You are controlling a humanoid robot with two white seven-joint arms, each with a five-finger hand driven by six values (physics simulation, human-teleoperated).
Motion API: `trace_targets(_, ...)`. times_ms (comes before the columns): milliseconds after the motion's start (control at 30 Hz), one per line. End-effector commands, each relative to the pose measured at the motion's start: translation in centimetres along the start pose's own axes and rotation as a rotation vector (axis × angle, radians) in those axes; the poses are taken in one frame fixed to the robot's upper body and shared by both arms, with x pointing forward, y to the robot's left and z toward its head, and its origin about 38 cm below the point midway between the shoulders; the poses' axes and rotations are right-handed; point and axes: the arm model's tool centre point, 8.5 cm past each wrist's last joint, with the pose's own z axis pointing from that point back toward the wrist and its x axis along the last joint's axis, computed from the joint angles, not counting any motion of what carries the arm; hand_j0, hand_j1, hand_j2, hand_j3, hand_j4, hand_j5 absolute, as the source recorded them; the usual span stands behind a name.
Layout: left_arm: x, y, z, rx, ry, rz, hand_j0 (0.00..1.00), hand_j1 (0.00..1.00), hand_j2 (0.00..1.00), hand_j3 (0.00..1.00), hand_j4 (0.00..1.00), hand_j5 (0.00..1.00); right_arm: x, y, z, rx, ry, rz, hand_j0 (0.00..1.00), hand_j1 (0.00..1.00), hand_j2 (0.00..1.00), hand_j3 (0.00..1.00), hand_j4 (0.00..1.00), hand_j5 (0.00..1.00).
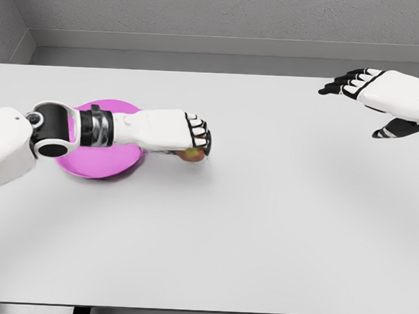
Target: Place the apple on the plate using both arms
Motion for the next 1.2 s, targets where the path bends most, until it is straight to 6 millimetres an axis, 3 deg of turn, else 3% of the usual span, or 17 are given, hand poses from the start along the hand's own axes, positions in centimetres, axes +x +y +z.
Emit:
trace_targets(0, -2.6, 0.8, 2.5, 0.025, 0.097, -0.002, 0.23, 0.23, 0.23, 0.23, 0.23, 0.23, 0.0, 0.0, 0.0, -0.001, 0.001, -0.003, 1.00, 1.00, 1.00, 1.00, 1.00, 1.00)
trace_targets(33, -3.5, 0.9, 4.1, 0.023, 0.135, -0.005, 0.23, 0.23, 0.23, 0.23, 0.23, 0.23, 0.0, -0.1, 0.0, -0.002, 0.001, -0.002, 1.00, 1.00, 1.00, 1.00, 1.00, 1.00)
trace_targets(167, -5.0, 1.0, 7.3, 0.011, 0.207, -0.014, 0.23, 0.23, 0.23, 0.23, 0.23, 0.23, 0.0, 0.0, 0.0, -0.001, 0.001, -0.003, 1.00, 1.00, 1.00, 1.00, 1.00, 1.00)
trace_targets(367, -8.1, -2.0, 12.0, -0.062, 0.353, 0.053, 0.23, 0.23, 0.23, 0.23, 0.23, 0.23, 0.0, 0.0, 0.0, -0.001, 0.001, -0.003, 1.00, 1.00, 1.00, 1.00, 1.00, 1.00)
trace_targets(533, -7.7, -5.0, 12.5, -0.150, 0.361, 0.096, 0.24, 0.24, 0.24, 0.24, 0.24, 0.24, 0.0, 0.0, 0.0, -0.001, 0.001, -0.003, 1.00, 1.00, 1.00, 1.00, 1.00, 1.00)
trace_targets(700, -7.2, -6.1, 12.2, -0.180, 0.352, 0.095, 0.26, 0.26, 0.26, 0.26, 0.26, 0.26, 0.0, 0.0, 0.0, -0.001, 0.001, -0.003, 1.00, 1.00, 1.00, 1.00, 1.00, 1.00)
trace_targets(733, -7.2, -6.1, 12.2, -0.180, 0.352, 0.095, 0.30, 0.30, 0.30, 0.30, 0.30, 0.30, 0.0, 0.0, 0.0, -0.001, 0.001, -0.003, 1.00, 1.00, 1.00, 1.00, 1.00, 1.00)
trace_targets(767, -7.2, -6.1, 12.2, -0.177, 0.351, 0.097, 0.45, 0.45, 0.45, 0.45, 0.45, 0.45, 0.0, 0.0, 0.0, -0.001, 0.001, -0.003, 1.00, 1.00, 1.00, 1.00, 1.00, 1.00)
trace_targets(833, -7.2, -6.0, 12.2, -0.173, 0.351, 0.098, 0.87, 0.87, 0.87, 0.87, 0.87, 0.87, 0.0, 0.0, 0.0, -0.001, 0.001, -0.003, 1.00, 1.00, 1.00, 1.00, 1.00, 1.00)
trace_targets(867, -7.2, -6.0, 12.2, -0.174, 0.352, 0.098, 1.00, 1.00, 1.00, 1.00, 1.00, 1.00, 0.0, 0.0, 0.0, -0.001, 0.001, -0.003, 1.00, 1.00, 1.00, 1.00, 1.00, 1.00)
trace_targets(1167, -7.1, -5.6, 12.2, -0.164, 0.348, 0.092, 1.00, 1.00, 1.00, 1.00, 1.00, 1.00, 0.0, 0.0, 0.0, 0.000, 0.001, -0.004, 1.00, 1.00, 1.00, 1.00, 1.00, 1.00)
